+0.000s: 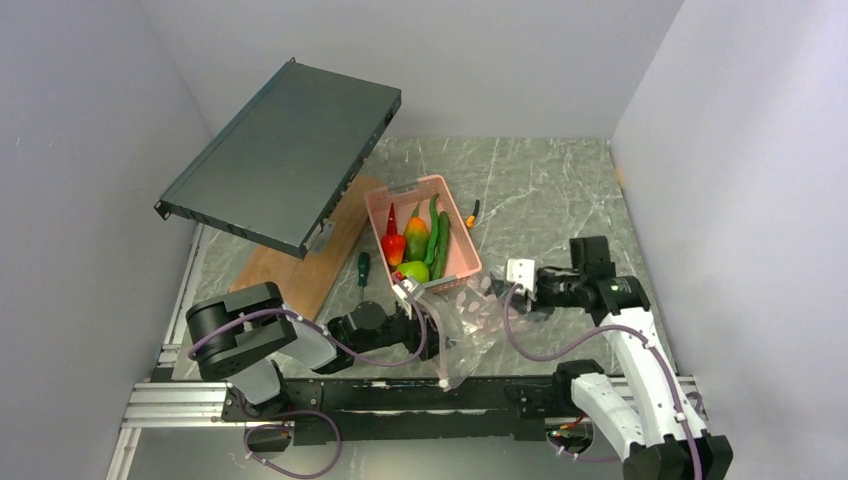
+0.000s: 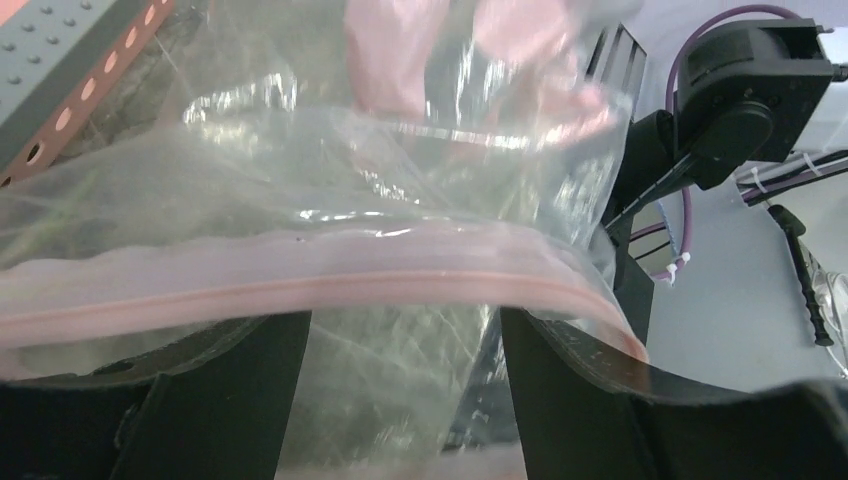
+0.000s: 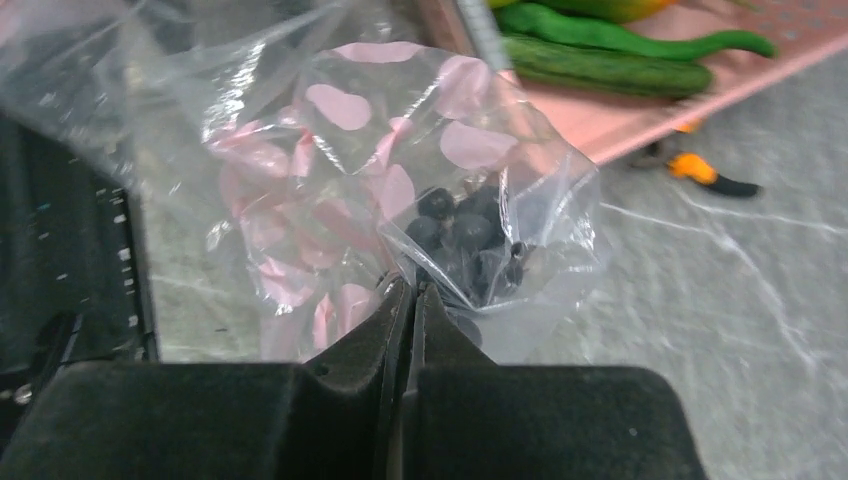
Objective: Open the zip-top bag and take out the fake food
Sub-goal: Pick up the fake fruit from the zipper food storage bag.
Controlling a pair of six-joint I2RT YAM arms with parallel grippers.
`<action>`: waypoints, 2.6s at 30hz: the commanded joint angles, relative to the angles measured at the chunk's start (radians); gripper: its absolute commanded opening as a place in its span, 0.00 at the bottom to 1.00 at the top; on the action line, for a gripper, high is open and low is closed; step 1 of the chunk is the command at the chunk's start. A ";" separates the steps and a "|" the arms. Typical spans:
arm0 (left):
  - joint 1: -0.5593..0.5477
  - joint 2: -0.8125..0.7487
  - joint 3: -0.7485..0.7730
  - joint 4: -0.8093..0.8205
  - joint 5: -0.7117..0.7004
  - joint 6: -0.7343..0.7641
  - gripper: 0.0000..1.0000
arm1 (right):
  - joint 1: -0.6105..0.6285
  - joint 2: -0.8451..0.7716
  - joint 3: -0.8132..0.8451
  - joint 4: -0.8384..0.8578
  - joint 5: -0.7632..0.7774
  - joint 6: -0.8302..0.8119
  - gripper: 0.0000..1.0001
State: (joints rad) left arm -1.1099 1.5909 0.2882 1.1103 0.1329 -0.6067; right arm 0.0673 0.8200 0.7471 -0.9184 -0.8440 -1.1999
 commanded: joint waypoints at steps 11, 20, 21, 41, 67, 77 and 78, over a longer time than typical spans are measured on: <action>-0.007 0.055 0.045 0.078 -0.013 -0.024 0.75 | 0.173 0.066 -0.116 0.093 0.264 0.122 0.51; -0.020 0.071 0.074 0.053 0.012 -0.006 0.75 | 0.165 0.237 -0.066 0.184 0.337 0.317 0.72; -0.022 0.072 0.077 0.050 0.009 -0.004 0.75 | 0.165 0.258 -0.075 0.196 0.354 0.322 0.72; -0.030 0.119 0.072 0.077 -0.033 -0.015 0.75 | 0.229 0.385 -0.124 0.276 0.373 0.284 0.41; -0.028 0.163 0.084 0.080 0.014 0.000 0.69 | 0.256 0.268 -0.166 0.095 0.100 -0.062 0.40; -0.028 0.186 0.116 0.034 0.016 0.015 0.69 | 0.293 0.299 -0.203 0.252 0.272 0.085 0.70; -0.028 0.190 0.118 0.037 0.017 0.016 0.69 | 0.306 0.315 -0.204 0.260 0.292 0.094 0.69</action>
State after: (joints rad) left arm -1.1339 1.7611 0.3752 1.1347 0.1349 -0.6094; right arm 0.3416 1.0946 0.5529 -0.7319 -0.6250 -1.1591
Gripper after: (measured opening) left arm 0.688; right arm 0.699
